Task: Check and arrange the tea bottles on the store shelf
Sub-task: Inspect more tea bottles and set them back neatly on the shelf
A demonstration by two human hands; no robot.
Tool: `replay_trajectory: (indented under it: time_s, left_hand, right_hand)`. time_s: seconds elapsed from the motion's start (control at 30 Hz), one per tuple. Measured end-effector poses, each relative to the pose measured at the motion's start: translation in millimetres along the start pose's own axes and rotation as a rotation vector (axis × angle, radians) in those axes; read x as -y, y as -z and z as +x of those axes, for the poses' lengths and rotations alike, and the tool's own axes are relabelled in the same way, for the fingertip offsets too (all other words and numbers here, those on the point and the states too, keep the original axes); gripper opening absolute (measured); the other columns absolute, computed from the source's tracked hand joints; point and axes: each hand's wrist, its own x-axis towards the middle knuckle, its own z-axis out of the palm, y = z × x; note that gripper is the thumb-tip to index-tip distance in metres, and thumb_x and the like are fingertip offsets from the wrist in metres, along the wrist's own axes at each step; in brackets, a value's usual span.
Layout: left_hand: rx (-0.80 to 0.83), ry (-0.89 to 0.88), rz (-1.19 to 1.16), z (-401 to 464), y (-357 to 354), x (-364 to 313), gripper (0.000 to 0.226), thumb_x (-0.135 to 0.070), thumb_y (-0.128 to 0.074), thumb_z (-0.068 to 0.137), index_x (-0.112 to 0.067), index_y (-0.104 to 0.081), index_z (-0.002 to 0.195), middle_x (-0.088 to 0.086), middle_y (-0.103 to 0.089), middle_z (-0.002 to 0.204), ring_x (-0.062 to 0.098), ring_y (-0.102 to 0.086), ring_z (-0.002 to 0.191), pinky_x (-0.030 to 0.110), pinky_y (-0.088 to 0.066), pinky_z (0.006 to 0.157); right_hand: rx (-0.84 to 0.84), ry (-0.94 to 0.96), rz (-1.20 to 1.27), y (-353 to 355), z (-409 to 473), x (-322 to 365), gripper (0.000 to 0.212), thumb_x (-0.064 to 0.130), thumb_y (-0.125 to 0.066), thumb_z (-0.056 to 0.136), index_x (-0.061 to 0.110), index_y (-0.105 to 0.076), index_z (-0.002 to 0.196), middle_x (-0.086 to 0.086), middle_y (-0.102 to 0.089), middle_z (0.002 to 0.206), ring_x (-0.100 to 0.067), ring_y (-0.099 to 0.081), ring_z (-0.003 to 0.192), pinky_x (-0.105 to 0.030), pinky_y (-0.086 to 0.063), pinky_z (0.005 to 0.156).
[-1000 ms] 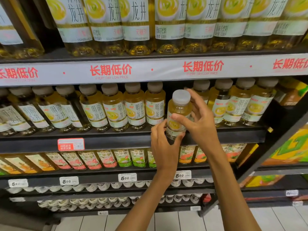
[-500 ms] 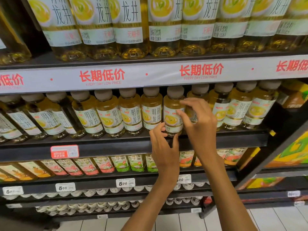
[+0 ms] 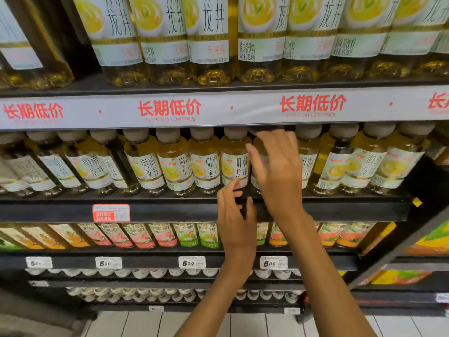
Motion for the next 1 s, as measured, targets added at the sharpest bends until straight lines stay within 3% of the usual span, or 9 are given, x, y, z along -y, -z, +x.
replay_trajectory:
  time_s: [0.1,0.17,0.23,0.37,0.47,0.63,0.77,0.87,1.0]
  left_hand:
    - [-0.038,0.001,-0.007,7.3,10.4,4.5,0.044,-0.003,-0.062,0.089,-0.013,-0.047,0.13,-0.001,-0.05,0.121,0.007,-0.051,0.108,0.008,-0.04,0.086]
    - [-0.028,-0.015,0.016,9.6,16.6,8.3,0.046,-0.004,-0.062,0.09,-0.01,-0.045,0.132,0.002,-0.05,0.124,0.01,-0.051,0.111,0.009,-0.04,0.088]
    - [0.01,-0.01,0.015,11.0,21.9,11.6,0.048,-0.004,-0.062,0.09,-0.009,-0.044,0.134,0.004,-0.049,0.128,0.01,-0.049,0.114,0.008,-0.04,0.09]
    - [0.101,-0.012,-0.035,10.2,28.6,15.5,0.056,-0.005,-0.068,0.086,-0.007,-0.043,0.136,0.006,-0.05,0.13,0.012,-0.049,0.12,0.03,-0.045,0.1]
    - [0.122,-0.013,-0.066,7.8,32.8,17.3,0.06,-0.008,-0.07,0.084,-0.008,-0.042,0.137,0.007,-0.05,0.13,0.015,-0.049,0.122,0.036,-0.044,0.101]
    - [0.164,-0.038,-0.057,3.4,38.7,14.3,0.068,-0.012,-0.074,0.081,-0.009,-0.04,0.139,0.006,-0.045,0.132,0.016,-0.047,0.124,0.037,-0.043,0.102]
    - [0.128,-0.144,0.011,-1.3,52.1,9.2,0.075,-0.045,-0.07,0.074,-0.01,-0.044,0.135,0.004,-0.048,0.131,0.017,-0.045,0.125,0.039,-0.041,0.104]
    - [0.255,-0.077,-0.112,-4.5,67.9,-3.3,0.065,-0.053,-0.064,0.072,-0.026,-0.046,0.128,-0.006,-0.059,0.125,0.009,-0.056,0.115,0.029,-0.05,0.093]
    - [0.488,0.169,-0.463,-10.2,87.2,-19.9,0.041,-0.053,-0.058,0.078,-0.028,-0.064,0.11,-0.009,-0.073,0.102,0.007,-0.068,0.094,0.019,-0.053,0.075]
  right_hand:
    - [0.179,0.016,-0.106,-16.1,16.4,15.6,0.016,0.008,-0.067,0.085,-0.007,-0.063,0.087,-0.023,-0.062,0.078,-0.038,-0.059,0.073,-0.037,-0.043,0.066]
    - [0.406,-0.047,-0.173,-25.3,19.9,20.6,0.025,0.018,-0.054,0.096,-0.006,-0.061,0.097,-0.025,-0.064,0.091,-0.042,-0.059,0.087,-0.042,-0.041,0.073]
    - [0.475,-0.084,-0.185,-30.4,17.8,20.8,0.029,0.021,-0.045,0.101,-0.003,-0.059,0.105,-0.024,-0.062,0.103,-0.041,-0.055,0.098,-0.041,-0.037,0.08]
    - [0.263,-0.115,0.047,-24.3,7.4,27.5,0.021,0.014,-0.059,0.093,-0.004,-0.059,0.103,-0.024,-0.055,0.101,-0.038,-0.051,0.093,-0.038,-0.04,0.075]
    - [0.225,-0.175,0.28,-14.1,-5.1,26.8,0.034,0.016,-0.066,0.088,0.001,-0.057,0.116,-0.018,-0.05,0.11,-0.028,-0.052,0.101,-0.032,-0.044,0.083]
    - [0.254,-0.222,0.476,-0.2,-19.2,27.8,0.031,0.018,-0.062,0.091,0.005,-0.055,0.119,-0.009,-0.056,0.114,-0.019,-0.054,0.105,-0.027,-0.044,0.088]
    - [0.128,-0.459,0.809,16.4,-15.3,28.6,0.019,0.025,-0.056,0.091,0.023,-0.055,0.109,-0.003,-0.061,0.105,-0.012,-0.061,0.097,-0.024,-0.051,0.081]
    - [0.083,-0.647,0.988,25.8,-8.0,26.5,0.015,0.031,-0.059,0.09,0.027,-0.057,0.105,-0.002,-0.069,0.098,-0.016,-0.067,0.095,-0.025,-0.054,0.079]
    - [0.137,-0.879,1.378,30.1,-8.0,21.6,0.039,0.042,-0.055,0.081,0.018,-0.059,0.111,-0.003,-0.072,0.094,-0.022,-0.068,0.096,-0.034,-0.055,0.082]
